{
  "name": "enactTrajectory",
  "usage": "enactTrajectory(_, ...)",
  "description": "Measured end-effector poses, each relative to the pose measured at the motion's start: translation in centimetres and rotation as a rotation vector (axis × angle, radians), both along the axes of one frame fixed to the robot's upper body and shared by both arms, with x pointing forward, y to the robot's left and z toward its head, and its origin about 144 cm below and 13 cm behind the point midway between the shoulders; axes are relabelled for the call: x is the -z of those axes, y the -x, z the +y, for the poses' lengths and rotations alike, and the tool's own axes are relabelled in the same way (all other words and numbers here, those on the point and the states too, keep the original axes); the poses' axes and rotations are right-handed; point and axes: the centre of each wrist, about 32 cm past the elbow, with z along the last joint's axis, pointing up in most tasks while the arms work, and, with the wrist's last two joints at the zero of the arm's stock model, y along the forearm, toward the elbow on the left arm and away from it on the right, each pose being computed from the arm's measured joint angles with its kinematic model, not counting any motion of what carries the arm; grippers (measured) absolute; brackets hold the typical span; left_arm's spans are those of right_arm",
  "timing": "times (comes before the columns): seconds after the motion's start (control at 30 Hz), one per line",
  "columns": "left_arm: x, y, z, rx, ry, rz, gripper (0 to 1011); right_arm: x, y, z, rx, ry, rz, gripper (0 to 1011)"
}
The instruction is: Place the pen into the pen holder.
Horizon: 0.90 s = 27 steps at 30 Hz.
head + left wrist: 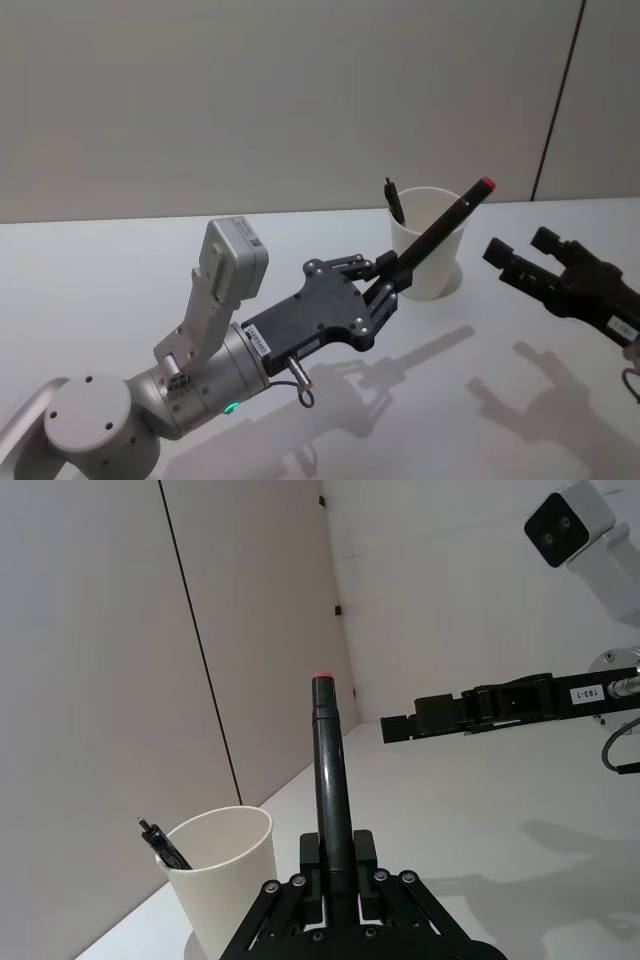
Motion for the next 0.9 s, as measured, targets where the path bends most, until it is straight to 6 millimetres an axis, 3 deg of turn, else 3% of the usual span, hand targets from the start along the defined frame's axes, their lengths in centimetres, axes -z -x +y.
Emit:
enactTrajectory(0.5,0.0,0.0,0.0,0.000,0.000,0.000,189,-0.3,-0.3,0.0,-0.064,-0.142,0.114,1001)
enactTrajectory(0.9,0.0,0.0,0.0,0.000,0.000,0.000,189,-0.2,-0.8,1.2,-0.070,-0.236,0.177,1001)
